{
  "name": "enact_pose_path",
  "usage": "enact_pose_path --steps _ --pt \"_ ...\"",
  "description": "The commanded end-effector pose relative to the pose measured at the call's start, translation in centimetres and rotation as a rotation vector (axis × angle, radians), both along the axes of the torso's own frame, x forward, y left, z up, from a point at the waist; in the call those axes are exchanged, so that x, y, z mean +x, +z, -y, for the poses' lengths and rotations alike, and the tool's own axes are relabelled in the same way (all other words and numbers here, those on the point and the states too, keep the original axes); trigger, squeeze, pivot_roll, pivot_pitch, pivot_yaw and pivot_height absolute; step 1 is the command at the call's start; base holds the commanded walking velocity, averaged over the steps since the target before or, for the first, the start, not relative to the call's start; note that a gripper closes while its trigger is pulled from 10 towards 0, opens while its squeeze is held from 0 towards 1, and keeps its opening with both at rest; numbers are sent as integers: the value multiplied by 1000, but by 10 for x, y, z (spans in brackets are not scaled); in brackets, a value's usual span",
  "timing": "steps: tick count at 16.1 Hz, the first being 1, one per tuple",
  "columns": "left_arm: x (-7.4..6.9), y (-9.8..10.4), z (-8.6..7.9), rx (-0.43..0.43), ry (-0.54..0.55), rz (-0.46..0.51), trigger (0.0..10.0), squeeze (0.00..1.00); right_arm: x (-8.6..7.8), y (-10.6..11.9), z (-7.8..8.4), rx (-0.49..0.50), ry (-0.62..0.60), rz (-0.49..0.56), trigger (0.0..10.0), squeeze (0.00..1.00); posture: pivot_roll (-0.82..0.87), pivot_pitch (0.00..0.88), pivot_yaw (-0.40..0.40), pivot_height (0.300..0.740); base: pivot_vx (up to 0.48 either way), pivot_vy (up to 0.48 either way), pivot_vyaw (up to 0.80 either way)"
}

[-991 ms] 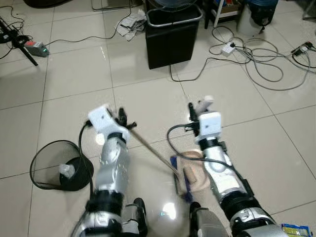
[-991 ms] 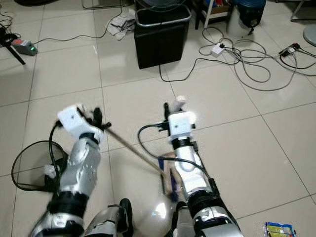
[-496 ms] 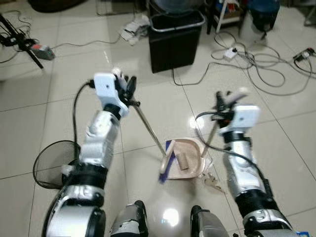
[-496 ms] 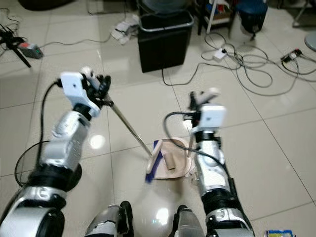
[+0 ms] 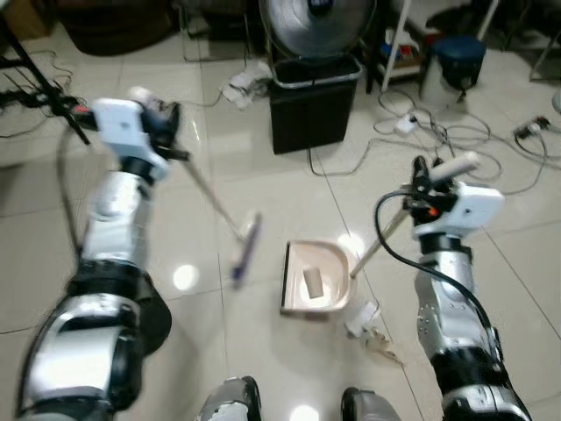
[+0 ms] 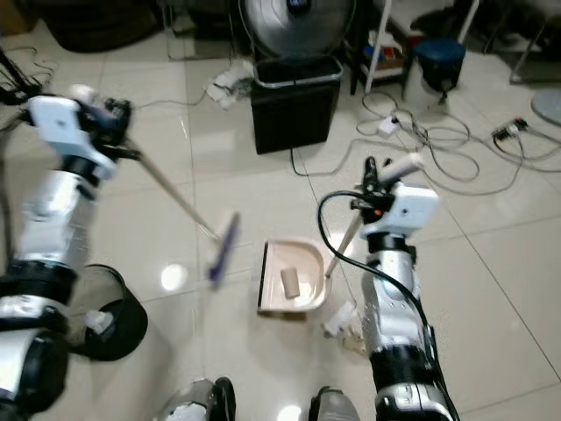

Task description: Sweep floor

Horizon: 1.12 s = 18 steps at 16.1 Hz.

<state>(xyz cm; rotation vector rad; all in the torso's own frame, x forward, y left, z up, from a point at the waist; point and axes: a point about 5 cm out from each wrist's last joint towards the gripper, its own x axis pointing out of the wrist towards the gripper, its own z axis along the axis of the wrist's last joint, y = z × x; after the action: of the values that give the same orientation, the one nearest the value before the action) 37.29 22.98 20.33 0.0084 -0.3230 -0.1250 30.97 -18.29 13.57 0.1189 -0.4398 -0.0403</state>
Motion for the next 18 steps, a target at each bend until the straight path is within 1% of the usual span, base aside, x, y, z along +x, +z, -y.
enact_pose_path --steps 1,2,3,4,5,6,7,8,9,10,11,13,14,16,18 --pt "-1 1 -8 24 10 9 10000 0 -2 12 7 22 -18 47 10000 0 -69 0 91 740 0 0 0" --pt "-4 -7 -10 42 2 -15 10000 0 -3 15 11 28 -26 58 10000 0 -69 0 91 740 0 0 0" --pt "-8 -19 -8 65 -17 -51 10000 0 -5 20 14 40 -38 74 10000 0 -69 0 93 740 0 0 0" --pt "-14 -35 -4 98 -33 -88 10000 0 -5 27 16 61 -40 89 10000 0 -70 0 93 740 0 0 0" --pt "-19 -47 0 110 -42 -121 10000 0 -5 35 17 74 -34 98 10000 0 -70 0 91 740 0 0 0" --pt "-27 -64 5 127 -58 -167 10000 0 -2 47 16 110 -13 110 10000 0 -70 0 91 740 0 0 0" --pt "-30 -70 6 132 -63 -181 10000 0 -2 50 16 119 -6 114 10000 0 -70 0 92 740 0 0 0" --pt "-42 -89 12 159 -76 -237 10000 0 1 66 10 167 50 119 10000 0 -74 0 93 740 0 0 0" --pt "-47 -96 13 170 -81 -262 10000 0 2 73 8 180 74 121 10000 0 -73 0 93 740 0 0 0" --pt "-58 -109 17 183 -100 -318 10000 0 5 86 3 201 115 127 10000 0 -73 0 90 740 0 0 575" --pt "-69 -117 20 192 -117 -339 10000 0 7 98 -1 207 137 131 10000 0 -70 0 86 740 0 0 800" --pt "-83 -125 21 201 -90 -353 10000 0 10 119 -9 235 202 137 10000 0 -64 0 72 740 0 0 800" --pt "-88 -126 22 214 -71 -351 10000 0 11 124 -12 244 231 134 10000 0 -61 0 67 740 0 0 800" --pt "-94 -126 24 221 -16 -335 10000 0 11 135 -21 273 295 129 10000 0 -58 0 58 740 0 0 800" --pt "-95 -121 26 214 37 -320 10000 0 12 140 -25 309 319 120 10000 0 -56 0 55 740 0 0 800"
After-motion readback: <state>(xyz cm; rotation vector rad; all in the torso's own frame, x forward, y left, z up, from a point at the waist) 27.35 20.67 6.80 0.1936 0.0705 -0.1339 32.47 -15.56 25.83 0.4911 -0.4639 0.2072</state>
